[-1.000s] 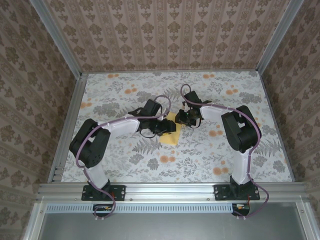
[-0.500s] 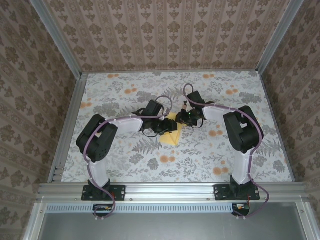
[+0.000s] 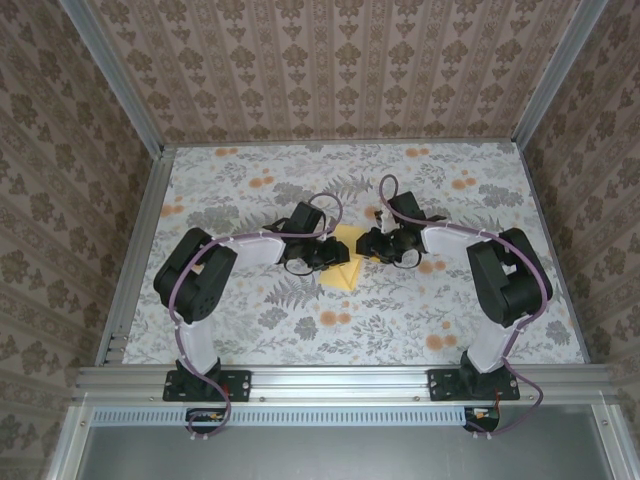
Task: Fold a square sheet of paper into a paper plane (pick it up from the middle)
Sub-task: Fold the triangle a second time at the center of the table.
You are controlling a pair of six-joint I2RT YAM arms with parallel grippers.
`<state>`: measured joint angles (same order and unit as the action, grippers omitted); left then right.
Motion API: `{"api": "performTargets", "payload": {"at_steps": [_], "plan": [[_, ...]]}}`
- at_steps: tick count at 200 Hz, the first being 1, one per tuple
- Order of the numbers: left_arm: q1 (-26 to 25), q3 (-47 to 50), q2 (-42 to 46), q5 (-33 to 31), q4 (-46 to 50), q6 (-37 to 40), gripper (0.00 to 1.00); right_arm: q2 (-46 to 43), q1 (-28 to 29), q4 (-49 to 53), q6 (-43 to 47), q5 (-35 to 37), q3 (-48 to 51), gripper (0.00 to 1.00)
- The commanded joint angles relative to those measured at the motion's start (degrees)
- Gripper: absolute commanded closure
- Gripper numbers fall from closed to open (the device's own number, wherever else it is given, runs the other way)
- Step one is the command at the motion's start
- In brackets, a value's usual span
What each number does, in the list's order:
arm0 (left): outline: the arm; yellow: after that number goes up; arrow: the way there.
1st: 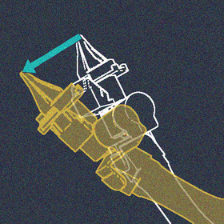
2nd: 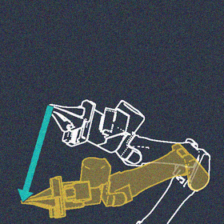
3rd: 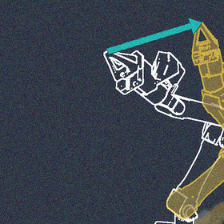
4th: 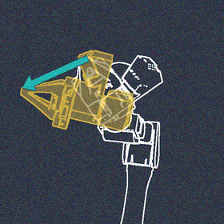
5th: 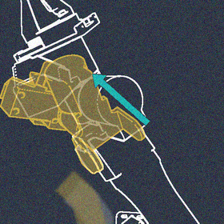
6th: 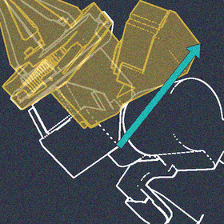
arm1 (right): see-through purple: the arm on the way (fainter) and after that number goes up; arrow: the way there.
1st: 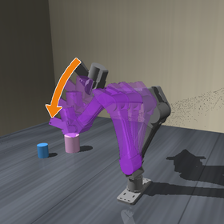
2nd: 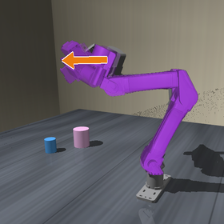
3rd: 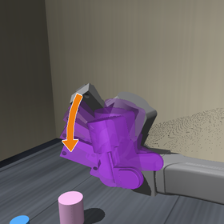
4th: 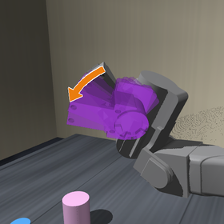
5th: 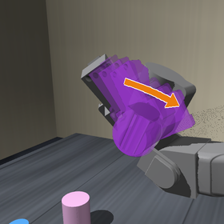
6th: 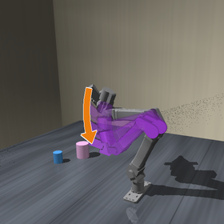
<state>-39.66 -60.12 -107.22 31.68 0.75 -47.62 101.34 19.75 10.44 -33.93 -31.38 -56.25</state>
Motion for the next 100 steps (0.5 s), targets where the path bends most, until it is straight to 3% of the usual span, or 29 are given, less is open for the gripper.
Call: {"api": "performTargets", "payload": {"at_steps": [1, 100], "plan": [[0.5, 0.4, -1.0, -0.6, -0.5, -0.5, 0.76, -0.5, 0.4, -1.0, 1.8, -3.6, 0.8, 0.63], [0.6, 0.1, -0.8, -0.9, 0.0, -0.5, 0.78, 2.0, 0.9, -0.1, 3.4, -5.4, 0.0, 0.78]]}}
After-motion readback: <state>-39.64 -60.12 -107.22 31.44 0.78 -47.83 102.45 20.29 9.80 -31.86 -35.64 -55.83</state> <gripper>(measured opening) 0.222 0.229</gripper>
